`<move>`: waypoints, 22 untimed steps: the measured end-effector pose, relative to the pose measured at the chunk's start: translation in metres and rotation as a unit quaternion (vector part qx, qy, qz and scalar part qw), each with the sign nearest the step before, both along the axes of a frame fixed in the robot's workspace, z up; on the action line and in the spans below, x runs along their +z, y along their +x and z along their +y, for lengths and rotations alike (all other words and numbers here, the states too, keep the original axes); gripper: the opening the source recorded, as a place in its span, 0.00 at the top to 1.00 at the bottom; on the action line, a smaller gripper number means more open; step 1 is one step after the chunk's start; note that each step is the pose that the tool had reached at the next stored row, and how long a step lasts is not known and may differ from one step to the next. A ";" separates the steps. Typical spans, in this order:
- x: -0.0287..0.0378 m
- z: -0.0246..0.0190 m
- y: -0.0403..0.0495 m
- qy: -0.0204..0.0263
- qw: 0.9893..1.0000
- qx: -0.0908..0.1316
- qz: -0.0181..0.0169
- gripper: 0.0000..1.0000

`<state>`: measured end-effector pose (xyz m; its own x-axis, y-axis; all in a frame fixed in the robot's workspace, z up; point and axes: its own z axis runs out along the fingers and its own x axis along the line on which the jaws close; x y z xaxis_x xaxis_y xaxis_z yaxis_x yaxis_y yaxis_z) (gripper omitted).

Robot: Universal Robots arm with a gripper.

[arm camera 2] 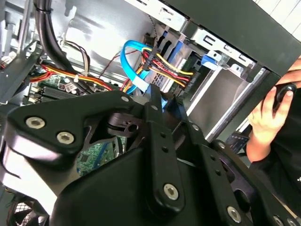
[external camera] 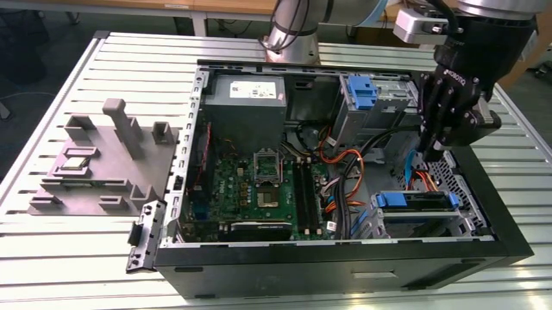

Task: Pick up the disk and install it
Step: 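Insert the second disk wire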

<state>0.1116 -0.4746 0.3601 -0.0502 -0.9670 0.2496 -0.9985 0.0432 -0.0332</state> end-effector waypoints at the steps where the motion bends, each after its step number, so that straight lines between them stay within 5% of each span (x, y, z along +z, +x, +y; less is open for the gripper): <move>1: -0.0003 0.0000 0.0000 -0.003 1.000 0.000 0.000 0.71; 6: -0.0016 0.0000 0.0000 -0.022 1.000 0.000 0.000 0.84; 12: -0.0034 -0.0020 0.0000 -0.022 1.000 0.000 -0.001 0.84; 16: -0.0043 -0.0046 -0.0003 -0.008 1.000 0.000 -0.005 0.84; 22: -0.0043 -0.0046 -0.0003 -0.008 1.000 0.000 -0.006 0.84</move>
